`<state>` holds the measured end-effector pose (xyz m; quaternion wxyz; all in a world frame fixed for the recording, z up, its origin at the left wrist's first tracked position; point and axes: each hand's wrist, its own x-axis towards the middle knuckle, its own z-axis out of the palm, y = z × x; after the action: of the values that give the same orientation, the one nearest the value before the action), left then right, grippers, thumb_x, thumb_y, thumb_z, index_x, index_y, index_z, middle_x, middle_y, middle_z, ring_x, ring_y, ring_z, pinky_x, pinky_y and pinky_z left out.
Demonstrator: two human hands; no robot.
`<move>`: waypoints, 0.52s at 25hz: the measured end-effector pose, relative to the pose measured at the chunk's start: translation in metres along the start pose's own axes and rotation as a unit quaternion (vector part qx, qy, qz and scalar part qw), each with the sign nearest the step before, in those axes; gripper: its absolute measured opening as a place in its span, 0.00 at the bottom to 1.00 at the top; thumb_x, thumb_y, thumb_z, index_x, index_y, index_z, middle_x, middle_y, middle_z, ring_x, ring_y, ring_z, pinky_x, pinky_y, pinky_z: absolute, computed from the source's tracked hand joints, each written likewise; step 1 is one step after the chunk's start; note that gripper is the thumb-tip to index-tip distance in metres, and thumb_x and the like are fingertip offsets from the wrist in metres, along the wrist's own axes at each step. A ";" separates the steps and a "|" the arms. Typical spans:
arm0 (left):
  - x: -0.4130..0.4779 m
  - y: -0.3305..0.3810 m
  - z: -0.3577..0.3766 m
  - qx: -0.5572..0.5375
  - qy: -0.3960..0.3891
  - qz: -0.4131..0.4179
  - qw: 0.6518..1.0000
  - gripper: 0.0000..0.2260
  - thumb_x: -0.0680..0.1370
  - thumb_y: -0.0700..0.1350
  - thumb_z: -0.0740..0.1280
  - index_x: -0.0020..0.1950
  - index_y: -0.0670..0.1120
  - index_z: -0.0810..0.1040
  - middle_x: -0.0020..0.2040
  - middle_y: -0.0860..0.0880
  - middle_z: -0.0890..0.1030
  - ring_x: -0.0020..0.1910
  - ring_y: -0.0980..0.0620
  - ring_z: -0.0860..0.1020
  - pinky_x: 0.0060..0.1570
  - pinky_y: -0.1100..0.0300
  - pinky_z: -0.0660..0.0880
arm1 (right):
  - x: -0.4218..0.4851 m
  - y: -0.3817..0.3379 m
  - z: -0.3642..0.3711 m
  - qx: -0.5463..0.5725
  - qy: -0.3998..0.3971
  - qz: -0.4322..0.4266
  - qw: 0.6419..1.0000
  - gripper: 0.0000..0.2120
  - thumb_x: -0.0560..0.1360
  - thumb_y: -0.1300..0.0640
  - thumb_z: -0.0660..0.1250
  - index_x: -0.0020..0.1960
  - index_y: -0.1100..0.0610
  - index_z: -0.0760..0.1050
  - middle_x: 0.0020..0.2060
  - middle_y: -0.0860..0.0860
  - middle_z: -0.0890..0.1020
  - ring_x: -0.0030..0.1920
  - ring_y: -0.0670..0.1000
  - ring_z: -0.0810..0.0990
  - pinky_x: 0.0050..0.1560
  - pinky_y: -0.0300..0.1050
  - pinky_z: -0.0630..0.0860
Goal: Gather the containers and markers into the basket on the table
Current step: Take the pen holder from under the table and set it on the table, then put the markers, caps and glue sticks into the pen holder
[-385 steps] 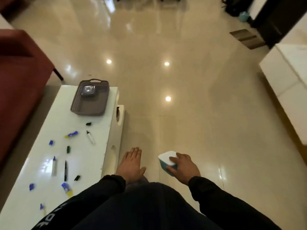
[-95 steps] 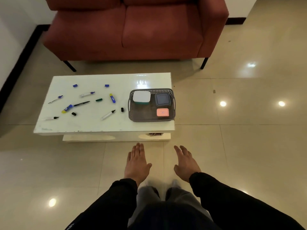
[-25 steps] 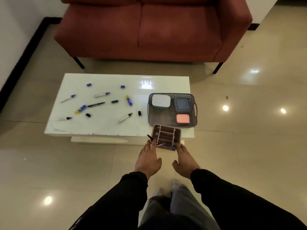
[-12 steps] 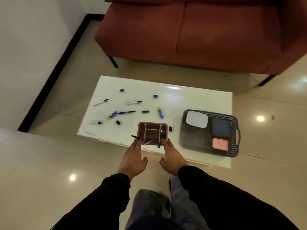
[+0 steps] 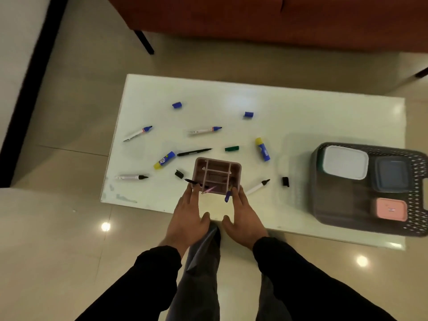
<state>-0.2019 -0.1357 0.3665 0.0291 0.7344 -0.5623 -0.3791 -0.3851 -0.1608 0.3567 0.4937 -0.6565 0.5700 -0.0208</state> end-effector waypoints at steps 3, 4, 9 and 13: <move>0.016 -0.025 0.007 -0.018 -0.016 0.021 0.999 0.41 0.76 0.48 0.67 0.81 0.52 0.45 0.82 0.48 0.52 0.78 0.49 0.57 0.75 0.53 0.59 | 0.019 0.011 0.027 -0.013 0.037 0.016 0.999 0.42 0.76 0.53 0.64 0.81 0.47 0.41 0.81 0.49 0.47 0.77 0.52 0.61 0.66 0.37 0.63; 0.020 -0.032 0.010 -0.017 -0.025 0.026 0.999 0.41 0.76 0.49 0.67 0.81 0.52 0.44 0.82 0.48 0.52 0.78 0.49 0.56 0.74 0.54 0.58 | 0.022 0.014 0.033 -0.023 0.047 0.025 0.998 0.41 0.77 0.53 0.64 0.81 0.48 0.42 0.81 0.49 0.47 0.77 0.52 0.61 0.66 0.36 0.62; 0.024 -0.052 0.022 -0.028 -0.039 0.046 0.998 0.42 0.77 0.49 0.67 0.82 0.52 0.42 0.82 0.48 0.51 0.78 0.49 0.56 0.74 0.55 0.59 | 0.027 0.020 0.049 -0.046 0.067 0.040 0.996 0.40 0.77 0.56 0.64 0.81 0.50 0.43 0.81 0.48 0.47 0.77 0.52 0.61 0.65 0.33 0.62; 0.023 -0.059 0.030 -0.042 -0.040 0.060 0.997 0.42 0.78 0.49 0.66 0.81 0.55 0.40 0.82 0.50 0.50 0.79 0.51 0.54 0.75 0.52 0.58 | 0.023 0.024 0.050 -0.011 0.110 0.048 0.993 0.39 0.77 0.59 0.64 0.80 0.42 0.47 0.80 0.38 0.46 0.76 0.37 0.53 0.65 0.28 0.58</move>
<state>-0.1702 -0.1219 0.3052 0.0602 0.6817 -0.5897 -0.4288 -0.3649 -0.1441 0.3025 0.4211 -0.6275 0.6519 -0.0628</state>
